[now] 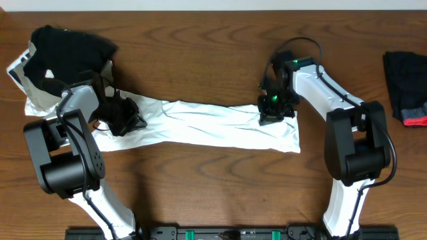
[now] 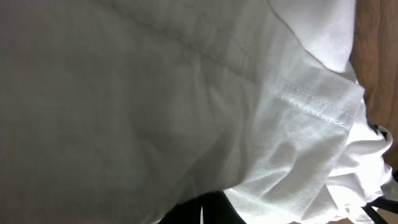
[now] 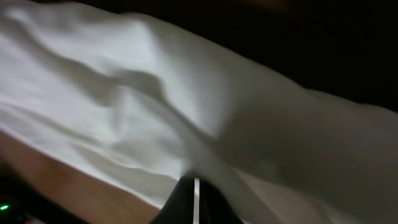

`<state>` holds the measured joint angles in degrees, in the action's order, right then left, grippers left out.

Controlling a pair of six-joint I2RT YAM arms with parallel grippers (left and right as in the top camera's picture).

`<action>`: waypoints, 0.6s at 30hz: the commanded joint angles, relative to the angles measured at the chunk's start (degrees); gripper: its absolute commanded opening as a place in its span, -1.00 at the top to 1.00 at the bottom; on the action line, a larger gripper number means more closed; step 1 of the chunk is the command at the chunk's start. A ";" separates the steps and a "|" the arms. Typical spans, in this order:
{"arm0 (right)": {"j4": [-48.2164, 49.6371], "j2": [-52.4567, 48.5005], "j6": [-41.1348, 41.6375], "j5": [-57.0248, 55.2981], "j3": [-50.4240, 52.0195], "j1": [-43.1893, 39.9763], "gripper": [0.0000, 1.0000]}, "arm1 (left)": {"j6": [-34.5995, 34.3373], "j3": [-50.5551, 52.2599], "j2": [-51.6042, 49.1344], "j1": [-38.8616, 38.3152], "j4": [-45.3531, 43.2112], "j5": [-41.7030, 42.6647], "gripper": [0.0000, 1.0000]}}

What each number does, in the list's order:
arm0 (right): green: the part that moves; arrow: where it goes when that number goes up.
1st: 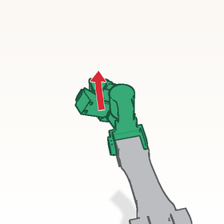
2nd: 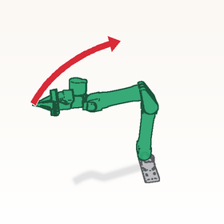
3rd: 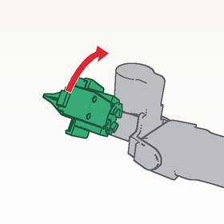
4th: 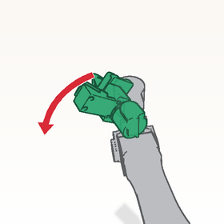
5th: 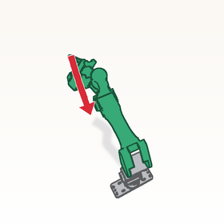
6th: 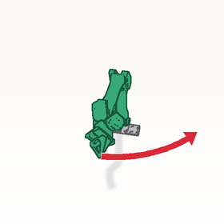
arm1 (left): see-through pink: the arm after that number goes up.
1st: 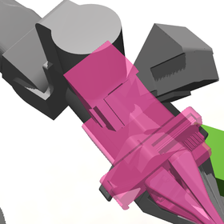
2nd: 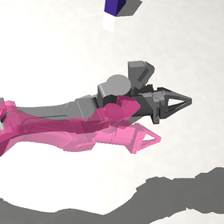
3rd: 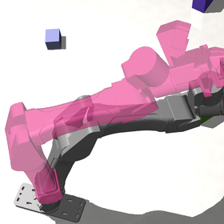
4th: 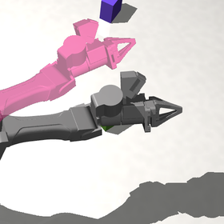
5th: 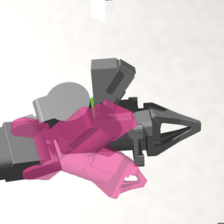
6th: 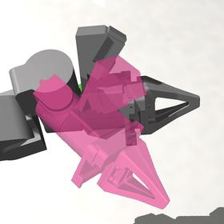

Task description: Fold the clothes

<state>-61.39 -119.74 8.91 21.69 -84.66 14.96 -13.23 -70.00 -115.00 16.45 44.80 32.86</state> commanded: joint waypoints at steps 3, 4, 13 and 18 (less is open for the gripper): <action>-2.01 -1.51 -0.28 -4.90 0.15 -2.32 0.89 | 0.74 1.11 -3.10 2.82 -0.46 -9.97 0.88; -2.27 -1.77 -0.50 -5.16 0.15 -2.73 0.89 | 0.74 1.11 -3.10 3.28 -0.39 -9.97 0.88; -3.78 -2.16 -0.63 -10.49 0.26 -8.63 0.92 | 0.74 1.11 -3.10 6.16 -0.04 -9.97 0.88; -3.76 -2.16 -0.63 -13.73 0.26 -12.44 0.98 | 0.74 1.11 -3.10 6.14 -0.07 -9.97 0.88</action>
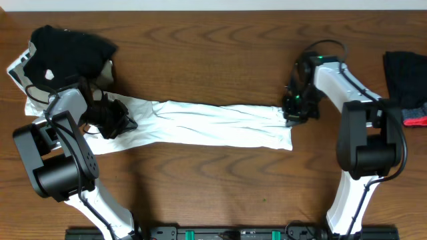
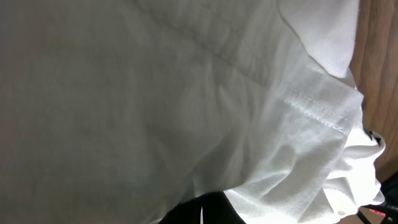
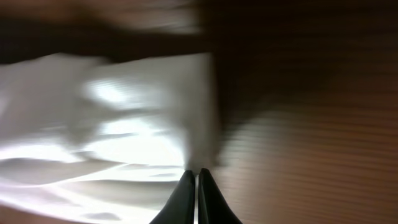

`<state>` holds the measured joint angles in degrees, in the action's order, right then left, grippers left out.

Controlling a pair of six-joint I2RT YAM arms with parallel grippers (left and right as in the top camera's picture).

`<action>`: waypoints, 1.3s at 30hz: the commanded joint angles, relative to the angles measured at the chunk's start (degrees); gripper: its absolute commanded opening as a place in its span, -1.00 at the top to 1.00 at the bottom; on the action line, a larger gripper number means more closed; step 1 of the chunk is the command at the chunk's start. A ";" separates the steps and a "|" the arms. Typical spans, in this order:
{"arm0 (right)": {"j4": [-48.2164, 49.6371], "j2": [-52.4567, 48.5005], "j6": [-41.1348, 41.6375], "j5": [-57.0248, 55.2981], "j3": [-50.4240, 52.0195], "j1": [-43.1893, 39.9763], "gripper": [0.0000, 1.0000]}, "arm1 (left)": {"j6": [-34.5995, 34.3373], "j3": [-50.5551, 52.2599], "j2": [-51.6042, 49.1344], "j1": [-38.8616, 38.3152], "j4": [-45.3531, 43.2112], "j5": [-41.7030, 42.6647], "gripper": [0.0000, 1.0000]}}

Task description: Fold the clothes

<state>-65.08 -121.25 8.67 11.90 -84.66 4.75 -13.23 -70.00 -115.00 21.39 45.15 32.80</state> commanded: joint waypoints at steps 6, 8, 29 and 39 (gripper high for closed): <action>-0.48 -0.57 0.83 -4.48 -0.39 -5.90 0.97 | 0.74 1.05 -3.02 1.20 -0.46 -9.40 0.88; -1.90 -0.46 1.14 -2.95 -1.75 -6.75 0.98 | 0.74 0.98 -2.64 1.20 -0.39 -7.30 0.88; 3.76 1.16 1.64 16.06 -8.17 8.07 0.94 | 2.03 1.01 7.85 0.66 -0.31 -1.05 0.88; 3.89 -2.03 6.16 3.23 -8.11 10.29 0.90 | 2.05 1.01 7.85 0.66 -0.17 -1.09 0.88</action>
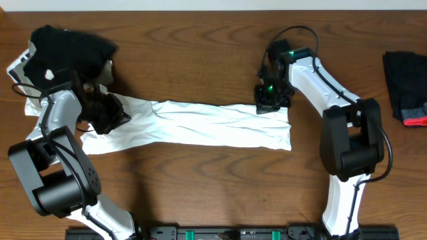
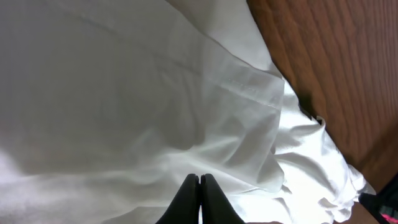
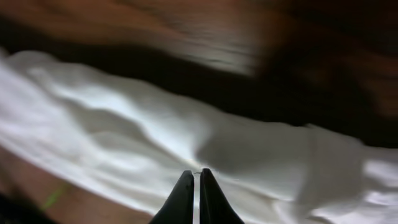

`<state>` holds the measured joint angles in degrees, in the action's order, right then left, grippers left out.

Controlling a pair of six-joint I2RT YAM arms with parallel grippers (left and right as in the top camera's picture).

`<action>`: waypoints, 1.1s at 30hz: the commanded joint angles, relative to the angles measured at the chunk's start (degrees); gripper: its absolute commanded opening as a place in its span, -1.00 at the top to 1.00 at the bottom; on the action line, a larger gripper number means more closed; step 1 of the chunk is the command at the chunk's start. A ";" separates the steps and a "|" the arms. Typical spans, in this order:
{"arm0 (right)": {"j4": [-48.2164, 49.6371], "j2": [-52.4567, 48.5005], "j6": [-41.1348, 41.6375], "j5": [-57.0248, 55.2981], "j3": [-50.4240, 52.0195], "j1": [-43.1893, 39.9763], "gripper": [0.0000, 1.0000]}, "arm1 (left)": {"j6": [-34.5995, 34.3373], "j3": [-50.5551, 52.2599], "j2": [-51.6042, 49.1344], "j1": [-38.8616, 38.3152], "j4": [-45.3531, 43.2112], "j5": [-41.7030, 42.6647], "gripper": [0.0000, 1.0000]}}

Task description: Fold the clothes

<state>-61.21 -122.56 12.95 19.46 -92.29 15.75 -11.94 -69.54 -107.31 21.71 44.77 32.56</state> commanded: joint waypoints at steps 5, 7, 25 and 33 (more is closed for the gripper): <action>-1.36 -1.64 2.73 -11.69 -0.48 -2.51 0.91 | 0.79 0.55 0.15 0.33 0.20 -0.85 0.88; -2.34 -1.64 2.71 -13.00 -0.48 -3.58 0.90 | 0.79 0.55 0.15 0.35 0.17 -0.85 0.88; -12.31 -0.72 3.58 -20.02 -1.40 -14.45 0.98 | 1.07 0.39 0.74 0.33 -0.04 -1.66 0.88; -10.51 6.78 -6.03 2.29 -2.23 -12.59 0.95 | 2.23 0.31 3.69 0.33 -0.04 -1.66 0.88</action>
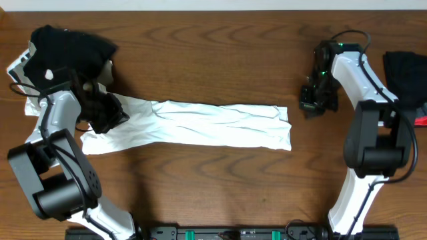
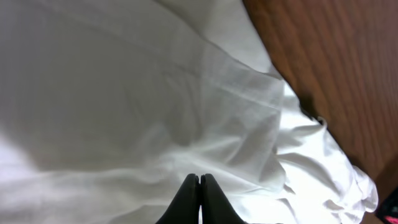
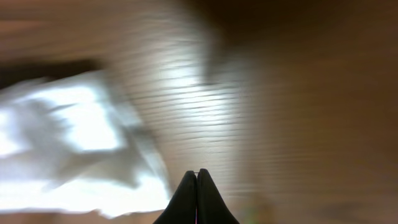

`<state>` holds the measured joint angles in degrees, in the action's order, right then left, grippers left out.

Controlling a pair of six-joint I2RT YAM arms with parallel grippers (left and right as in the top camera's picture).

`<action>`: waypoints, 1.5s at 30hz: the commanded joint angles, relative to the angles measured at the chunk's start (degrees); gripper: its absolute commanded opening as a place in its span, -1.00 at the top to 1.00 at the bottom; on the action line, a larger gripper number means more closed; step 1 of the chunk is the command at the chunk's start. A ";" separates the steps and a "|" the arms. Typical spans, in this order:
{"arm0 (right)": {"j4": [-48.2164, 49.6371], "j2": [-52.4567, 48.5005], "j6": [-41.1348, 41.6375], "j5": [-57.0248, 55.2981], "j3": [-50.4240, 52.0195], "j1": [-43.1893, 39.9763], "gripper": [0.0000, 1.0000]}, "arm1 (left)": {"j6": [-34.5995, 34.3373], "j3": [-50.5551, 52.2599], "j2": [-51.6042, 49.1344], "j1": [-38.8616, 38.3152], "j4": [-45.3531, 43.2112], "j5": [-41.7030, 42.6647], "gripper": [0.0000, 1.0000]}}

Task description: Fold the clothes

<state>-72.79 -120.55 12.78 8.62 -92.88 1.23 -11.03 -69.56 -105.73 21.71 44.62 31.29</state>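
Observation:
A long white garment [image 1: 213,125] lies stretched left to right across the wooden table [image 1: 200,193]. My left gripper [image 1: 103,115] sits on its bunched left end. In the left wrist view the fingertips [image 2: 199,177] are shut together on top of the white cloth [image 2: 124,93], with nothing seen between them. My right gripper [image 1: 311,107] is just past the garment's right edge, over bare wood. In the blurred right wrist view it [image 3: 196,172] is shut and empty, with the cloth's edge [image 3: 74,143] to its left.
A black garment pile [image 1: 67,43] on a pale bag or cloth lies at the back left, close to my left arm. Another dark garment with a red band [image 1: 407,87] sits at the right edge.
My right gripper was on the garment's top right corner; now it is off the cloth to the right, over bare wood. That corner lies flatter. The left gripper has hardly moved.
At first the left gripper had cloth draped over its fingers near the left end, and the right was on the right part. Then the right was at the right edge. Later both showed shut fingers on top of the cloth; now the right is off it.

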 commanded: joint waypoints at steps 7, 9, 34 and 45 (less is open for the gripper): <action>3.80 3.37 -3.17 4.26 -0.85 9.29 -0.09 | 1.38 0.33 2.12 0.33 1.09 -0.44 0.88; 3.63 2.32 0.98 -1.68 -0.42 10.78 -0.10 | 1.38 0.33 2.12 0.33 1.36 -0.42 0.88; 11.87 1.36 3.52 -0.28 6.86 12.22 0.55 | 1.38 0.33 2.12 0.33 1.42 -0.42 0.88; 12.07 1.36 3.96 -4.87 7.39 10.71 0.97 | 1.38 0.33 2.12 0.35 1.42 -0.44 0.88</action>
<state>-60.55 -118.69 16.12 7.14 -86.02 12.97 -10.44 -69.56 -104.36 21.71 45.91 31.29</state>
